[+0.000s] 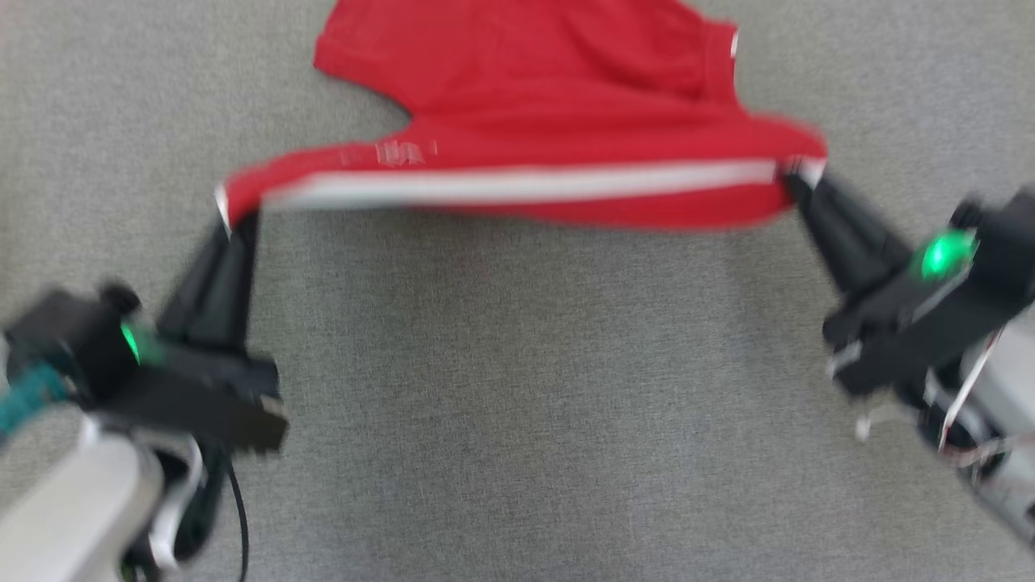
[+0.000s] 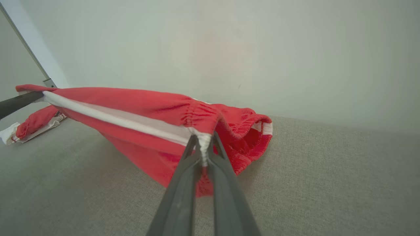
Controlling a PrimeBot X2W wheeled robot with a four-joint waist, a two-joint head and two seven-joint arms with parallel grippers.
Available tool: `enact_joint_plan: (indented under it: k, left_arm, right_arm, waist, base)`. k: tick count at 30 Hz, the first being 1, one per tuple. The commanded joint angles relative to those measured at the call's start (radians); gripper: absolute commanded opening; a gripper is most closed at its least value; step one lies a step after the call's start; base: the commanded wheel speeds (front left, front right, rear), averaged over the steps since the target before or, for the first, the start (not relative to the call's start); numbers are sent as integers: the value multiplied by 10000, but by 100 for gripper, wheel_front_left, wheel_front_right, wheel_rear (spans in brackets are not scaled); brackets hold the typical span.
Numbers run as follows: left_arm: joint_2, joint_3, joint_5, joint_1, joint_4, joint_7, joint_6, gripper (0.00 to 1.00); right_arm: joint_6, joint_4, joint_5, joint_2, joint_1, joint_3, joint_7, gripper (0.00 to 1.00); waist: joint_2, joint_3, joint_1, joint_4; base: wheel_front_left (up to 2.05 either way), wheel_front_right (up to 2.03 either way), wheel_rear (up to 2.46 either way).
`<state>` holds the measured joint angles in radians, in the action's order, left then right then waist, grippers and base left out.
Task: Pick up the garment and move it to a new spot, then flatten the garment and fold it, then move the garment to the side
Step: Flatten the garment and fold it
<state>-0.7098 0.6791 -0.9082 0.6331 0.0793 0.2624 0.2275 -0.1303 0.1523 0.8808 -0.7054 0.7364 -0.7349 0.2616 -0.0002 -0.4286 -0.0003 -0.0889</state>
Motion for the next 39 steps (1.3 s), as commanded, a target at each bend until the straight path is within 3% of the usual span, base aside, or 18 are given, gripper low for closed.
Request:
enact_joint_plan:
  k: [1, 10, 12, 21, 32, 39]
  left_arm:
    - [59, -51, 126, -410, 24, 32, -12, 0]
    - [1265, -1582, 459, -3454, -194, 35, -263, 0]
    - [1829, -2261, 848, -4600, -689, 36, -726, 0]
    - [2893, -2896, 1720, -6134, -1787, 37, -1649, 0]
    - [2931, -3441, 2181, -7022, -1857, 37, -1927, 0]
    - [2555, -3199, 2737, -6137, -1600, -229, -2240, 0]
  right_arm:
    - [-10, -59, -89, 9, -378, 41, 45, 0]
    - [-8, -190, -574, 348, -2983, 449, 47, 0]
    - [4, -148, -637, 531, -4026, 605, 48, 0]
    - [9, -253, -822, 689, -6338, 687, 48, 0]
    - [10, -1090, -932, 567, -8007, 864, -333, 0]
    - [4, -1678, -805, 1005, -7616, 956, -381, 0]
  waist:
    - [2, 232, 3, -25]
    - [2, 908, 3, -91]
    - [2, 1215, 3, -34]
    - [2, 1953, 3, 312]
    - [2, 2289, 3, 428]
    - [2, 1914, 3, 279]
  base:
    - [0, 0, 0]
    - [0, 0, 0]
    - [0, 0, 0]
    - [0, 0, 0]
    - [0, 0, 0]
    - [0, 0, 0]
